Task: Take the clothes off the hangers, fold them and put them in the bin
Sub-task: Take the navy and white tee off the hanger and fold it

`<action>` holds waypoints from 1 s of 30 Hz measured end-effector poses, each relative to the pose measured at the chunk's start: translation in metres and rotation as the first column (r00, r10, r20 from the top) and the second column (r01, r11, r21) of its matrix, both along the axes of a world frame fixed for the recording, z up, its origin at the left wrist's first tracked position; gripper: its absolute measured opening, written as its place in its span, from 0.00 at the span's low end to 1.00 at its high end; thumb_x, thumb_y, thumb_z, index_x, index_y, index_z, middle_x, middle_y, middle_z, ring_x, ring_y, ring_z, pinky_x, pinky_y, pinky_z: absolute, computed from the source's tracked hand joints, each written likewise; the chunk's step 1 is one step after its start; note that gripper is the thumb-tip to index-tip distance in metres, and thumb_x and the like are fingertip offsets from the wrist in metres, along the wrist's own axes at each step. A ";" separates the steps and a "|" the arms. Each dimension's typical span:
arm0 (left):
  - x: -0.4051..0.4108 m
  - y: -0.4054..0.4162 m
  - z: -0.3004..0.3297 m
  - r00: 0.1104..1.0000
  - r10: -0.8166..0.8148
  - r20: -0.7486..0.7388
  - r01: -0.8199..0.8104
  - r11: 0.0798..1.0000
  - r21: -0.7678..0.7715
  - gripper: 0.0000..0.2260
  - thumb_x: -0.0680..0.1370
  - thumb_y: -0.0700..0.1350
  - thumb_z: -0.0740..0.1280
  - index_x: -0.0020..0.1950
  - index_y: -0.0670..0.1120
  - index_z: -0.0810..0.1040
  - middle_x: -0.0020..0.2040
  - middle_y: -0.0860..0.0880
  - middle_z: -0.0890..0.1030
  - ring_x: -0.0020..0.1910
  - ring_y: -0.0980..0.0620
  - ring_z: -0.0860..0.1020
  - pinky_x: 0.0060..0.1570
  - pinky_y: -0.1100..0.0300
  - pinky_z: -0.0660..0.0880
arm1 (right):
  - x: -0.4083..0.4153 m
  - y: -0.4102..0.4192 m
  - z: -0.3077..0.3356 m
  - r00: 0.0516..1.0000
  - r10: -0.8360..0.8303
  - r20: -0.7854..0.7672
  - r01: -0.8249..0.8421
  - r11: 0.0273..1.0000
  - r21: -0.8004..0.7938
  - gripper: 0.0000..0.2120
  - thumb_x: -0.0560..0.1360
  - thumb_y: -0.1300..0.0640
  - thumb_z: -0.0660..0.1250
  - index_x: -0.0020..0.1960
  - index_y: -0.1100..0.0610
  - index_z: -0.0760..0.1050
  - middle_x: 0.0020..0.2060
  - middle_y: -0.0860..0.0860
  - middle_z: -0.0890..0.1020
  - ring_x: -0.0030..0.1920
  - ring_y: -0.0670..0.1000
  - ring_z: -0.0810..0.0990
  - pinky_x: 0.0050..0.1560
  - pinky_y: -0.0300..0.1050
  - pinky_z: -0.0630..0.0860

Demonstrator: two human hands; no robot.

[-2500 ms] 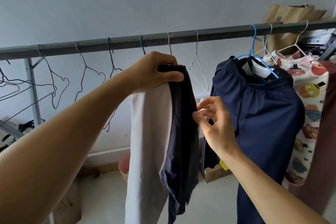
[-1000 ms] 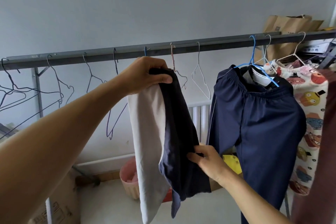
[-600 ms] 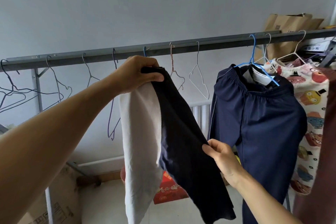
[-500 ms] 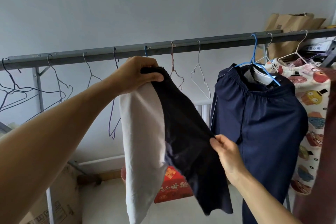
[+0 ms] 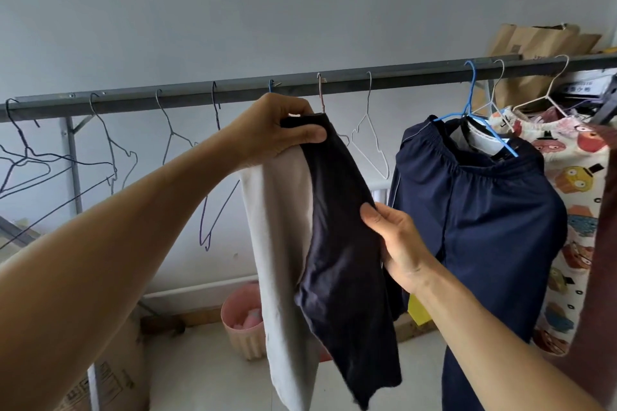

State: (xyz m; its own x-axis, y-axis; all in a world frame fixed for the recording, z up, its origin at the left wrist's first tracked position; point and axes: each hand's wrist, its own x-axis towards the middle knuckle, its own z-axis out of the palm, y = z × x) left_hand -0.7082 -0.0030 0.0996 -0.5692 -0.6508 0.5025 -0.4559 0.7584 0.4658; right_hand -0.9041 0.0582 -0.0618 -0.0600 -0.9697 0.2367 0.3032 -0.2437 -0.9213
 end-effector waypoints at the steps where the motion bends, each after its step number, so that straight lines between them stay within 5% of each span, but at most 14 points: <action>1: 0.002 0.001 0.002 1.000 0.007 0.011 -0.007 1.000 0.012 0.10 0.76 0.48 0.72 0.46 0.41 0.81 0.38 0.44 0.81 0.36 0.55 0.76 0.39 0.61 0.73 | 0.001 0.000 0.002 0.998 -0.021 0.067 0.022 1.000 -0.013 0.12 0.72 0.53 0.68 0.48 0.61 0.81 0.43 0.55 0.86 0.44 0.52 0.84 0.44 0.43 0.81; 4: 0.009 0.005 0.006 0.997 0.039 0.071 -0.042 0.998 0.046 0.12 0.77 0.51 0.70 0.46 0.41 0.80 0.36 0.49 0.77 0.34 0.56 0.73 0.38 0.62 0.70 | -0.004 -0.006 0.006 0.990 -0.134 0.033 0.136 0.989 -0.064 0.14 0.76 0.52 0.68 0.42 0.63 0.77 0.40 0.58 0.81 0.43 0.55 0.79 0.49 0.49 0.75; 6: 0.011 0.009 0.007 0.996 -0.026 0.090 0.016 0.993 0.118 0.17 0.78 0.53 0.69 0.47 0.38 0.78 0.37 0.48 0.75 0.36 0.55 0.72 0.39 0.60 0.69 | -0.009 -0.008 0.017 0.985 -0.164 -0.045 0.159 0.981 -0.108 0.21 0.69 0.45 0.74 0.40 0.64 0.75 0.38 0.59 0.75 0.40 0.56 0.72 0.44 0.50 0.69; 8: 0.011 0.016 0.010 0.989 -0.129 0.079 0.110 0.972 0.209 0.20 0.78 0.55 0.68 0.49 0.36 0.77 0.40 0.47 0.77 0.40 0.54 0.75 0.42 0.59 0.71 | -0.015 -0.010 0.031 0.973 -0.176 -0.149 0.155 0.977 -0.146 0.18 0.70 0.46 0.73 0.37 0.61 0.74 0.34 0.58 0.72 0.36 0.54 0.69 0.38 0.46 0.66; 13: 0.001 0.025 0.017 0.980 -0.191 -0.062 0.201 0.952 0.231 0.11 0.80 0.52 0.64 0.44 0.47 0.78 0.38 0.53 0.78 0.37 0.58 0.76 0.39 0.66 0.74 | -0.011 -0.020 0.053 0.914 -0.094 -0.394 0.014 0.980 -0.200 0.11 0.80 0.58 0.64 0.39 0.56 0.79 0.32 0.46 0.80 0.35 0.42 0.77 0.39 0.33 0.73; 16: -0.004 0.025 0.018 0.990 -0.123 -0.062 0.134 0.970 0.202 0.11 0.81 0.50 0.64 0.42 0.47 0.77 0.34 0.56 0.77 0.33 0.60 0.75 0.35 0.69 0.72 | 0.002 -0.025 0.051 0.836 -0.138 -0.532 0.021 0.975 -0.219 0.07 0.77 0.60 0.69 0.42 0.51 0.79 0.36 0.45 0.82 0.38 0.42 0.79 0.41 0.34 0.74; 18: -0.006 0.022 0.017 0.996 -0.067 -0.053 0.075 0.983 0.166 0.11 0.81 0.50 0.64 0.43 0.45 0.78 0.34 0.54 0.77 0.33 0.59 0.74 0.34 0.68 0.72 | 0.009 -0.022 0.052 0.843 -0.253 -0.474 0.129 0.952 -0.278 0.07 0.76 0.61 0.70 0.43 0.50 0.78 0.37 0.49 0.83 0.37 0.46 0.80 0.40 0.39 0.76; 21: -0.007 0.019 0.014 0.998 -0.031 -0.050 0.038 0.989 0.143 0.12 0.81 0.51 0.65 0.43 0.44 0.77 0.35 0.51 0.74 0.33 0.57 0.71 0.32 0.66 0.69 | 0.018 0.000 0.058 0.954 -0.160 -0.252 0.114 0.976 -0.187 0.16 0.82 0.51 0.60 0.43 0.55 0.81 0.35 0.50 0.84 0.35 0.47 0.82 0.36 0.39 0.77; 24: -0.008 0.019 0.012 0.998 -0.032 -0.056 0.041 0.985 0.170 0.13 0.81 0.50 0.65 0.41 0.44 0.76 0.32 0.53 0.73 0.30 0.59 0.70 0.31 0.67 0.68 | 0.023 0.021 0.056 0.911 0.013 -0.412 -0.071 0.990 -0.125 0.26 0.75 0.34 0.59 0.49 0.53 0.83 0.45 0.52 0.86 0.45 0.52 0.84 0.48 0.48 0.78; 25: -0.008 0.019 0.012 0.998 -0.032 -0.054 0.041 0.982 0.182 0.14 0.81 0.50 0.65 0.42 0.41 0.76 0.33 0.52 0.73 0.31 0.57 0.70 0.32 0.66 0.69 | 0.026 0.024 0.054 0.875 0.018 -0.484 -0.089 0.988 -0.123 0.24 0.74 0.35 0.64 0.52 0.55 0.82 0.49 0.55 0.85 0.49 0.55 0.83 0.51 0.55 0.77; 27: -0.009 0.018 0.012 0.999 -0.018 -0.041 0.025 0.983 0.180 0.17 0.81 0.51 0.65 0.48 0.36 0.77 0.37 0.47 0.75 0.35 0.55 0.72 0.36 0.61 0.70 | 0.029 0.025 0.051 0.876 -0.007 -0.482 -0.055 0.992 -0.114 0.11 0.76 0.50 0.69 0.53 0.56 0.81 0.49 0.53 0.86 0.50 0.53 0.85 0.51 0.51 0.79; 30: -0.004 0.018 0.014 1.000 0.017 0.006 -0.018 0.989 0.144 0.10 0.79 0.50 0.68 0.48 0.42 0.80 0.38 0.50 0.81 0.34 0.58 0.77 0.37 0.66 0.75 | 0.029 0.026 0.050 0.917 0.045 -0.397 -0.074 0.996 -0.059 0.06 0.78 0.59 0.66 0.51 0.57 0.82 0.47 0.53 0.87 0.49 0.52 0.85 0.53 0.45 0.79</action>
